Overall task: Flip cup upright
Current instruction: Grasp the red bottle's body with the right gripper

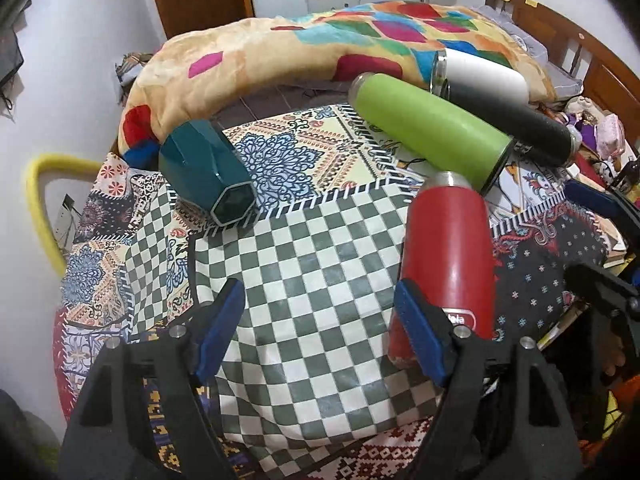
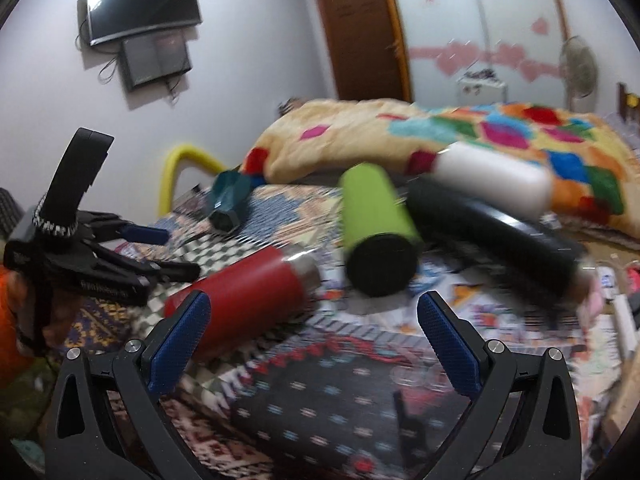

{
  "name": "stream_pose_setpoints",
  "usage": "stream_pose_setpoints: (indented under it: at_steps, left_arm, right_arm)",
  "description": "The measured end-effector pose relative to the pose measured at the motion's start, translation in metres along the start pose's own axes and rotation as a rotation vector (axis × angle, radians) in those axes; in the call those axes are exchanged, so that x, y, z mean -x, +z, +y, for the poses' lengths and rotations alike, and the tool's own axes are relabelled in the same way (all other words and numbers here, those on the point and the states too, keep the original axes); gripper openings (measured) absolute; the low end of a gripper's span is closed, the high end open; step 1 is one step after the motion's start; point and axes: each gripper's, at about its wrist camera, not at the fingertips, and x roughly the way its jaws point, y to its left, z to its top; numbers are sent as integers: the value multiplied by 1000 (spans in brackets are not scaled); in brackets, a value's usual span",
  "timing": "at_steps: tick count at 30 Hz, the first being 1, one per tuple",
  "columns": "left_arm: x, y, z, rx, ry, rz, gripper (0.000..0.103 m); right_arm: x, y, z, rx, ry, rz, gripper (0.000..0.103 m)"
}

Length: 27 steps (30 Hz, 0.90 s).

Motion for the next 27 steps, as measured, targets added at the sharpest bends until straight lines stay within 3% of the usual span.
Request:
stream_pose_setpoints:
  at_steps: [4,14,27]
  left_arm:
    - [0,-9,4,12,-38,-25,77]
    - [9,-33,-18,-14,-145,-60,77]
    - [5,-40,-32,12,-198,-83,77]
  right_arm:
    - [-22,6,7,-12,59,99,83]
    - [-40,13,8,-13,52,269,83]
    - [-73,18,7,10,21,500,91]
